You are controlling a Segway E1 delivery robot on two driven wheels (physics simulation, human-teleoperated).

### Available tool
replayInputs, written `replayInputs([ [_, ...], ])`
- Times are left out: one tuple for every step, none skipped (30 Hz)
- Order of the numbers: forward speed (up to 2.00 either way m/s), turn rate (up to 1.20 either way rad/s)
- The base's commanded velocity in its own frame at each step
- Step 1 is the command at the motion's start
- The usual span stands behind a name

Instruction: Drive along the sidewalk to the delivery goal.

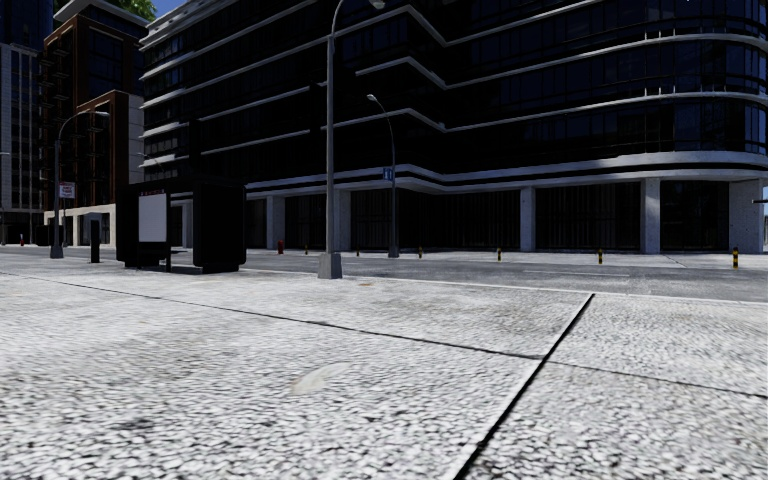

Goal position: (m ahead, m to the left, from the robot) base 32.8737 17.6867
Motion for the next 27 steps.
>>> replayInputs([
  [0.0, 0.0],
  [0.0, 0.0],
  [0.0, 0.0],
  [0.0, 0.0],
  [0.0, 0.0],
  [0.0, 0.0],
  [0.0, 0.0],
  [0.0, 0.0],
  [0.0, 0.0],
  [0.0, 0.0],
  [0.0, 0.0],
  [0.0, 0.0],
  [0.0, 0.0],
  [0.0, 0.0],
  [0.0, 0.0],
  [0.0, 0.0],
  [0.0, 0.0],
  [0.0, 0.0],
  [0.0, 0.0],
  [0.0, 0.0],
  [0.0, 0.0],
  [0.0, 0.0],
  [0.0, 0.0],
  [0.0, 0.0],
  [0.0, 0.0],
  [0.0, 0.0],
  [0.0, 0.0],
])
